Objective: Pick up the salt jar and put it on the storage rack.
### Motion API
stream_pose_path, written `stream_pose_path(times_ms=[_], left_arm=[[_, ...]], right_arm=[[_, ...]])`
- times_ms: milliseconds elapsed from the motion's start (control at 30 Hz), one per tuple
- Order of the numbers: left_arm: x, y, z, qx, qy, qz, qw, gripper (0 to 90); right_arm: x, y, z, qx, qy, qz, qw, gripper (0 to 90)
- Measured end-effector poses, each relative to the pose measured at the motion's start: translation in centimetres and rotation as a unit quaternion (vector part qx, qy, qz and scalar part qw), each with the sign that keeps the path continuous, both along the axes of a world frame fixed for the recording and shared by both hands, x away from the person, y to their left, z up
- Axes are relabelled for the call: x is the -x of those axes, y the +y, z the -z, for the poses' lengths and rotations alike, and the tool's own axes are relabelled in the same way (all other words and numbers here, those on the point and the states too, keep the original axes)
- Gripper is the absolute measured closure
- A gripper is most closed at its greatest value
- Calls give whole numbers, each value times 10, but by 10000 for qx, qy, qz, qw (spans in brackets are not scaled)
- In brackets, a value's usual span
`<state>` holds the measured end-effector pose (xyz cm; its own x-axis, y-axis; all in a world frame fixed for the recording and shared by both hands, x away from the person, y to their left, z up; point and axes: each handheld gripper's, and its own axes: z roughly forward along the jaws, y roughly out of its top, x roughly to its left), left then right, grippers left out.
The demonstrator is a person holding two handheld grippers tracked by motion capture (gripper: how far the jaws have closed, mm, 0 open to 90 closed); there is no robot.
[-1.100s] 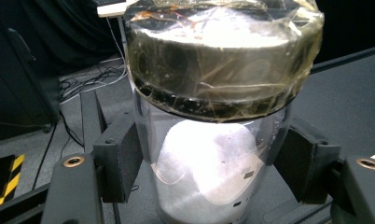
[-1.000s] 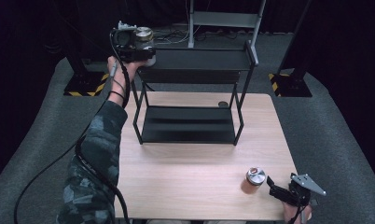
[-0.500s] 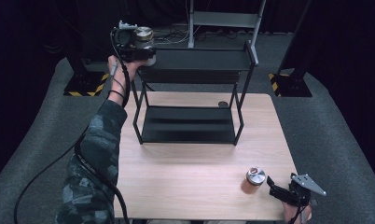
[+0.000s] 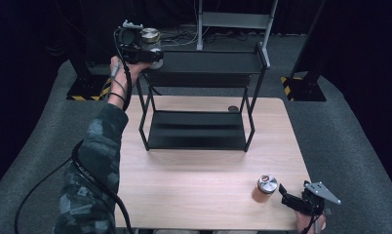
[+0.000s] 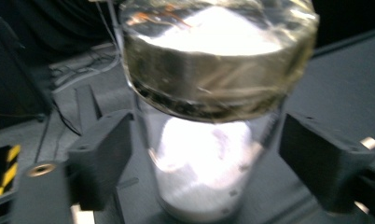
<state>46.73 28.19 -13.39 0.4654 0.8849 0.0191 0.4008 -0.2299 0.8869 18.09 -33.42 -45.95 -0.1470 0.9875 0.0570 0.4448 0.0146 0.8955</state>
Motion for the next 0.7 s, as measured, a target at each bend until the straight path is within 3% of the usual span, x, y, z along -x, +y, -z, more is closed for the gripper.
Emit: stream_pose_path(times_ms=[100, 333, 567, 700], left_arm=[[2, -2, -9, -261, 162, 103, 9995, 41], [20, -7, -22, -681, 217, 358, 9968, 0], [45, -16, -17, -1217, 227, 653, 9901, 0], [60, -17, -5, -1503, 223, 918, 9841, 0]], right_arm=[[0, 0, 0, 5, -10, -5, 10000, 4], [0, 1, 0, 17, -10, -1, 10000, 4], [0, 1, 0, 9, -11, 1, 10000, 4], [0, 0, 0, 15, -9, -12, 10000, 4]])
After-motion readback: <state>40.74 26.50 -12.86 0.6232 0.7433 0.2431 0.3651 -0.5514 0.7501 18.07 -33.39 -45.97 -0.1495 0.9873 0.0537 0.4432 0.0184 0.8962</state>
